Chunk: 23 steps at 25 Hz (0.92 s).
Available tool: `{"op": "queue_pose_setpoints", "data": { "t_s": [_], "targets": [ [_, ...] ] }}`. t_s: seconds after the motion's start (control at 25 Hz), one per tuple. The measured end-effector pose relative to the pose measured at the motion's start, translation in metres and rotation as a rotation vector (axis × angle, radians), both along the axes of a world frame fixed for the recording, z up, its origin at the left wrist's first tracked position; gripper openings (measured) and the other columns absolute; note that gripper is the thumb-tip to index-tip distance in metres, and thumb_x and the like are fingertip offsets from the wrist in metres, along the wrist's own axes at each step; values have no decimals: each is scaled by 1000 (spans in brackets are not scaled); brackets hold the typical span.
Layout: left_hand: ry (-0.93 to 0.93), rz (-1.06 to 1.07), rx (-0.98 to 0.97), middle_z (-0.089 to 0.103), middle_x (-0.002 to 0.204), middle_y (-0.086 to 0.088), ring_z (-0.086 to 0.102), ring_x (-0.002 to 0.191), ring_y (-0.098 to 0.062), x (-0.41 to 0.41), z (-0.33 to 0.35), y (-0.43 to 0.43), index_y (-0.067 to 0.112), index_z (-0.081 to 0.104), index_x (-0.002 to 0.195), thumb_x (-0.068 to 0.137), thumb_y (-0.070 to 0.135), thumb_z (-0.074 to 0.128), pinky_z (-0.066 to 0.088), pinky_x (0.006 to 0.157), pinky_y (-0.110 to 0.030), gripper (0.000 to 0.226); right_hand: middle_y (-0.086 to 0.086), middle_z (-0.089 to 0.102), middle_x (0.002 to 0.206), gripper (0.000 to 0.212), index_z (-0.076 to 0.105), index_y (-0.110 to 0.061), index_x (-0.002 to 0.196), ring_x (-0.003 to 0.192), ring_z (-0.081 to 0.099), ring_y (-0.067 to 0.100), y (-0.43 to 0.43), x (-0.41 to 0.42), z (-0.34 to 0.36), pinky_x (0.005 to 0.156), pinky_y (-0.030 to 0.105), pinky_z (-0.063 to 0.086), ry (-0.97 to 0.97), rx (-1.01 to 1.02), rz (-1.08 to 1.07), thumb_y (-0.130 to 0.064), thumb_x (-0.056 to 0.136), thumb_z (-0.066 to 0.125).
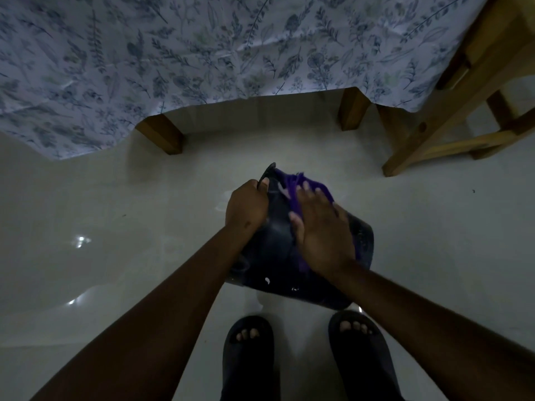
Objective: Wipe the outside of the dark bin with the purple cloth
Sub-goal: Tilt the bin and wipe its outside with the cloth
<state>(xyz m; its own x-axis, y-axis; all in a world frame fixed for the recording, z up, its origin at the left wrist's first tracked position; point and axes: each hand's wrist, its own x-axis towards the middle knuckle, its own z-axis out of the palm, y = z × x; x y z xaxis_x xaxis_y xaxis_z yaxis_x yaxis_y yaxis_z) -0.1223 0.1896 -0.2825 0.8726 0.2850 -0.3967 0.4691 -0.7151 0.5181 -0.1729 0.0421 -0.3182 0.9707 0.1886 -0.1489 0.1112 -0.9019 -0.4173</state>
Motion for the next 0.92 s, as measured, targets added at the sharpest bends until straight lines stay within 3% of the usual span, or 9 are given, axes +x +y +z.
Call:
{"op": "queue_pose_setpoints", "data": {
  "t_s": [0.12,0.32,0.52,0.6,0.76,0.84,0.92],
  "targets": [
    [15,30,1,66,102,-14,54,81,-23,-3,0,5,5,61,100,101,42,32,42,74,-32,47,8,35,154,62,26,-15,148,142,32,25,-14,4,-5,113,48,31,56,22,-126,-49,98,18],
    [24,-4,55,66,106,-15,54,83,-24,1,-3,1,5,61,103,102,41,30,38,74,-32,48,7,8,161,65,10,-14,152,149,7,26,11,-56,5,117,51,11,-18,-117,37,-50,99,20],
    [30,-15,9,66,105,-14,54,85,-24,-3,-4,6,6,60,102,102,41,29,40,76,-31,47,8,33,155,59,26,-15,149,143,29,25,-2,13,-3,115,49,26,78,34,-101,-48,99,20],
    [41,-3,14,66,104,-15,53,81,-23,-8,-4,9,7,60,98,101,43,29,40,74,-32,47,9,26,158,61,22,-12,150,146,23,26,-1,-14,0,117,49,22,60,-12,-117,-47,99,21],
    [41,-43,54,66,104,-16,50,80,-22,-4,-5,6,7,60,98,102,40,29,37,73,-31,46,5,3,162,63,7,-16,153,149,2,25,20,-50,9,118,49,8,5,-84,74,-48,99,20],
    [34,-58,57,66,104,-16,51,81,-22,-2,-3,3,7,60,98,102,40,29,37,74,-30,46,5,14,161,61,13,-18,152,149,12,24,23,-9,4,119,48,13,23,-28,43,-47,99,17],
    [40,-49,52,66,104,-16,55,84,-25,-3,-1,4,6,61,99,102,40,30,38,74,-31,46,10,40,150,62,32,-14,146,138,37,27,10,23,-1,112,49,32,88,51,-102,-49,97,15]
  ]
}}
